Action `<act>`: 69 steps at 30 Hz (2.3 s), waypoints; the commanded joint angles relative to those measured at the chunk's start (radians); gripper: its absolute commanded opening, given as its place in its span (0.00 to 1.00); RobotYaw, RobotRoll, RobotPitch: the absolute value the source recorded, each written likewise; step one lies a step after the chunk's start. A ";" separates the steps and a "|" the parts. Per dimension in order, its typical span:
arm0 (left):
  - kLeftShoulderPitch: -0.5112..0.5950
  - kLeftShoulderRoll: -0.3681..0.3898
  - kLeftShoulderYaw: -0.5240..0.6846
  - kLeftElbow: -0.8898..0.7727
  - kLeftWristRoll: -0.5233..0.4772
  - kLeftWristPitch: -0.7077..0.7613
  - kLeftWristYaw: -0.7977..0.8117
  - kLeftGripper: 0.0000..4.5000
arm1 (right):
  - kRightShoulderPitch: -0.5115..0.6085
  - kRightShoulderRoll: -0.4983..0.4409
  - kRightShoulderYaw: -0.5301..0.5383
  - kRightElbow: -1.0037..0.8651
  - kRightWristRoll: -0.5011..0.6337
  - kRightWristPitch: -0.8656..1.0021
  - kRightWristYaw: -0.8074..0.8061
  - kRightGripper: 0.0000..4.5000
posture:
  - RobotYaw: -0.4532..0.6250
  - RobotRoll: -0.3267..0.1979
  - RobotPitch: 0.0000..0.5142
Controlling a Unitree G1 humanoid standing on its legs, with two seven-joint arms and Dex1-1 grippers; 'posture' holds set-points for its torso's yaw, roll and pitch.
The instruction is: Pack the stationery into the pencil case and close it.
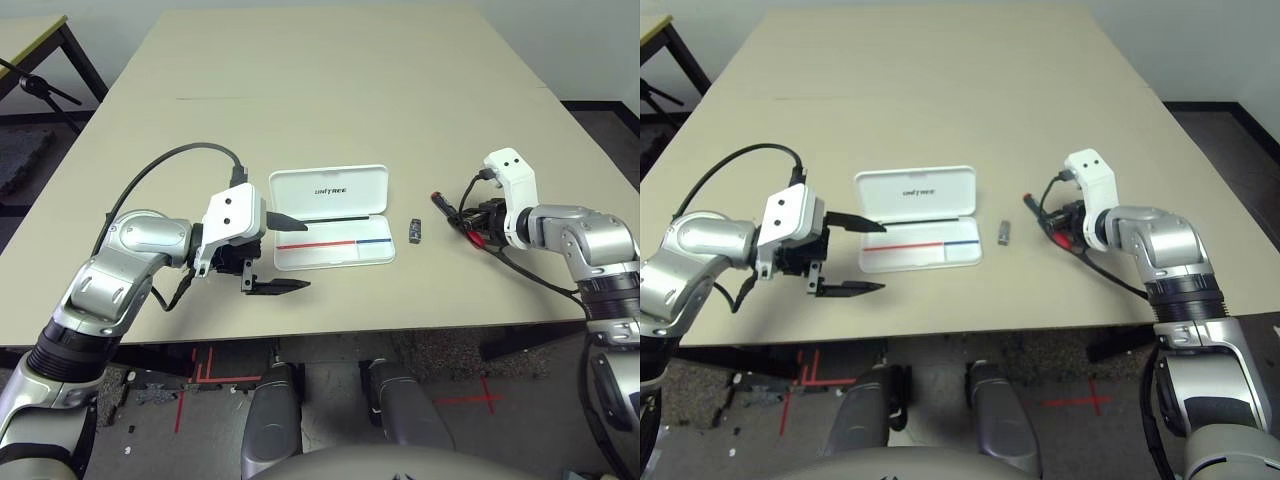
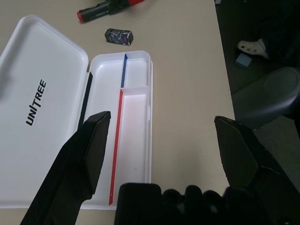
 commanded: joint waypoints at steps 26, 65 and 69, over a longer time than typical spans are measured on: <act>0.025 0.052 0.000 0.034 0.052 -0.037 -0.016 1.00 | -0.243 -0.088 0.301 -0.272 -0.154 -0.203 0.532 0.11 | 0.36 0.62 0.29; 0.112 0.106 0.085 -0.006 0.030 0.044 0.052 1.00 | -0.335 0.214 0.386 -0.088 -0.263 -0.398 0.561 0.92 | 0.43 0.62 0.30; 0.104 0.100 0.104 -0.025 0.025 0.109 0.097 1.00 | -0.315 0.137 0.319 -0.138 -0.174 -0.329 0.645 1.00 | 0.43 0.62 0.30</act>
